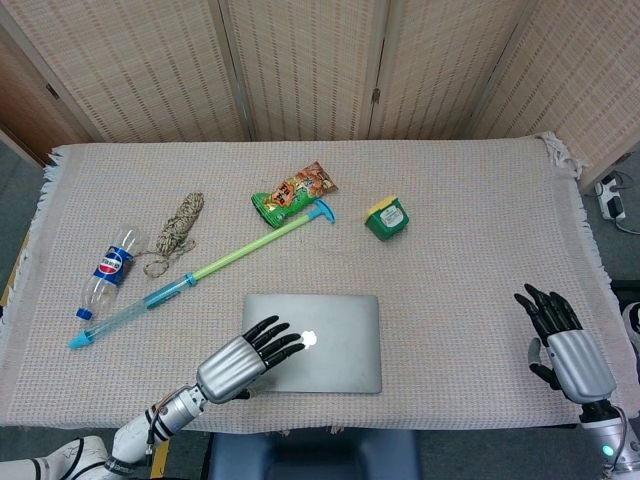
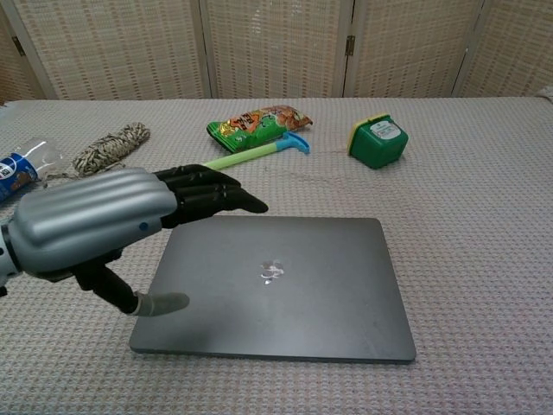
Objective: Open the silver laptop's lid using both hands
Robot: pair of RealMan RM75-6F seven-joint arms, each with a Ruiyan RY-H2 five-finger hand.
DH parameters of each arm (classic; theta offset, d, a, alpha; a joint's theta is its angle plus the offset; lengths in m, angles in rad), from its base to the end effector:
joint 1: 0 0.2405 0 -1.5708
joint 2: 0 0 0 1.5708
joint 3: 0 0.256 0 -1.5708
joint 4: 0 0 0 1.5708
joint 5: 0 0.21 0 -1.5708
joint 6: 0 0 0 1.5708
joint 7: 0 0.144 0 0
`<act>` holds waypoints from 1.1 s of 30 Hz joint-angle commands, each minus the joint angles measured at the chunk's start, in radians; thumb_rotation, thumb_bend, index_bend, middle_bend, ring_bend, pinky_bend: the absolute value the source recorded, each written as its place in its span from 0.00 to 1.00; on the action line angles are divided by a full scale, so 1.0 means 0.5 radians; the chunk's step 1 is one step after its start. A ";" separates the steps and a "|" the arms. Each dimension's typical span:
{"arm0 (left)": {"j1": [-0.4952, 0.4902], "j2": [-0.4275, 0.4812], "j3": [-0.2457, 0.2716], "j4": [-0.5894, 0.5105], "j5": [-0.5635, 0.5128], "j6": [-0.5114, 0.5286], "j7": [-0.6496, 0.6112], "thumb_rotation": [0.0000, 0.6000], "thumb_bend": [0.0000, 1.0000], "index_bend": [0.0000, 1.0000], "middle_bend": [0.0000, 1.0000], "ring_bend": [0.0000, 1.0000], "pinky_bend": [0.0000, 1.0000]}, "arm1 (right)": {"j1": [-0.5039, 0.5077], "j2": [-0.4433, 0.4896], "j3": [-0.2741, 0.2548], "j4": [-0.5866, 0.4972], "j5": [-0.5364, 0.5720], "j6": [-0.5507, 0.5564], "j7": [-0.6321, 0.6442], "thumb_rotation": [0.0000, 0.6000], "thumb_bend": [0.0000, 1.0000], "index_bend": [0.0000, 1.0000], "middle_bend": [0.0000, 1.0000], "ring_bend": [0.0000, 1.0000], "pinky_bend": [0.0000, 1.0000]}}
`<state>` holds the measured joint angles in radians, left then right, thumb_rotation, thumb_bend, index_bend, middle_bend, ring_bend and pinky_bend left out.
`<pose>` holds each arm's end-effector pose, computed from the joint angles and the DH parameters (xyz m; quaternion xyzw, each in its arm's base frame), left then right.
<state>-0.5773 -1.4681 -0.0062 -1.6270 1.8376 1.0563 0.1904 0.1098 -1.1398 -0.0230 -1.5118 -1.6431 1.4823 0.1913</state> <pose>-0.1297 0.2308 -0.0146 -0.8373 -0.2177 -0.4405 0.2397 -0.3125 -0.1732 0.1431 0.6319 -0.4087 0.4224 0.5052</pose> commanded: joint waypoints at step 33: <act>-0.255 -0.680 -0.064 0.353 -0.526 -0.398 0.462 1.00 0.32 0.09 0.13 0.03 0.00 | -0.003 -0.018 -0.009 0.055 0.012 -0.023 0.058 1.00 0.87 0.00 0.00 0.06 0.00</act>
<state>-0.7042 -1.8017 -0.0379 -1.4566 1.5802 0.8541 0.4194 0.1084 -1.1489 -0.0277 -1.4841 -1.6371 1.4709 0.2204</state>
